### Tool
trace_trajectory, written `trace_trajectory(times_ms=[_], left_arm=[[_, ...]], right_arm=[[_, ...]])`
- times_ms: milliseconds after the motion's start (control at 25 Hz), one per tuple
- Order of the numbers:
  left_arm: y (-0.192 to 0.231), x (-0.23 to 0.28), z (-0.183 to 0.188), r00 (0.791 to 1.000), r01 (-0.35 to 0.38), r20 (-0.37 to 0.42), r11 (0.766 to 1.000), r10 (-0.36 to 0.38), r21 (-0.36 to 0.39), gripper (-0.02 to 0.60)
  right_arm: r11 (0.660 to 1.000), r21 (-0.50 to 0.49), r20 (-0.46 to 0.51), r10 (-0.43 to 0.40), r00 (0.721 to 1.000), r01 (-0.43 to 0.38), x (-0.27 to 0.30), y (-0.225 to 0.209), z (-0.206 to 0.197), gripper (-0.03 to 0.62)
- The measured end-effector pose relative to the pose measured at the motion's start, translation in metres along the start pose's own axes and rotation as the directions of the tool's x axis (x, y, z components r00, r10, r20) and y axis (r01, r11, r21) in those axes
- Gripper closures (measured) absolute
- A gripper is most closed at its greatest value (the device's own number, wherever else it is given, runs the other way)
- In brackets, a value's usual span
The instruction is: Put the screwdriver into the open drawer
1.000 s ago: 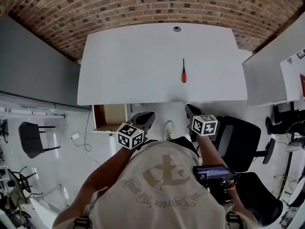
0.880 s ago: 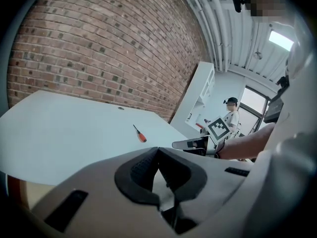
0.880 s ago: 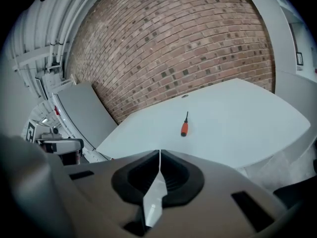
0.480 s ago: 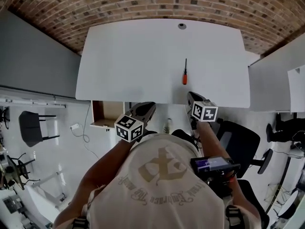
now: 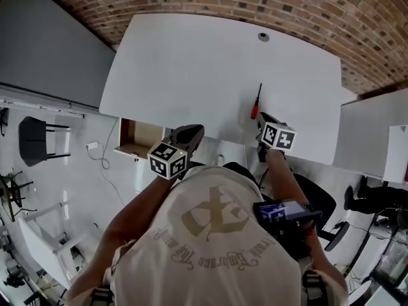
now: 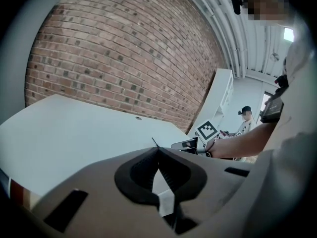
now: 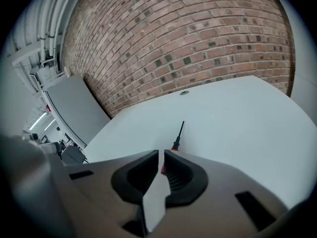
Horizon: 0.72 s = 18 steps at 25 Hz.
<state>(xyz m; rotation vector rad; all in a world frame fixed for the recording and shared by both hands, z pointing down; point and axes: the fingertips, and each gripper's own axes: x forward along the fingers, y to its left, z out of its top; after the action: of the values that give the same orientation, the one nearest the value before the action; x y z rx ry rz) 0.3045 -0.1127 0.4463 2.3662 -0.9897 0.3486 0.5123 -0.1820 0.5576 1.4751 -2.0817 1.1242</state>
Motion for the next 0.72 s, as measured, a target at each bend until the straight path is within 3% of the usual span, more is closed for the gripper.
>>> trace_trajectory(times_ms=[120,200,480,720], left_arm=[[0.009,0.001,0.005,0.999,-0.028,0.016,1.0,0.028,-0.01,0.561],[0.016,0.001,0.006,0.999,-0.046,0.024,0.999,0.046,-0.017,0.561],[0.031,-0.001,0.009,0.995,-0.092,0.036,0.995,0.094,-0.041,0.561],[0.034,-0.002,0.009,0.992,-0.118,0.032,0.992,0.119,-0.055,0.561]], right_arm=[[1.0,-0.002,-0.032,-0.002,1.0,0.002,0.014,-0.005,0.009,0.553],[1.0,-0.004,-0.051,0.004,0.999,-0.004,0.025,-0.006,0.013,0.468],[0.998,0.039,-0.099,-0.042,0.994,0.046,0.053,-0.024,0.027,0.467],[0.995,0.006,-0.198,-0.098,0.975,0.101,0.075,-0.033,0.024,0.467]])
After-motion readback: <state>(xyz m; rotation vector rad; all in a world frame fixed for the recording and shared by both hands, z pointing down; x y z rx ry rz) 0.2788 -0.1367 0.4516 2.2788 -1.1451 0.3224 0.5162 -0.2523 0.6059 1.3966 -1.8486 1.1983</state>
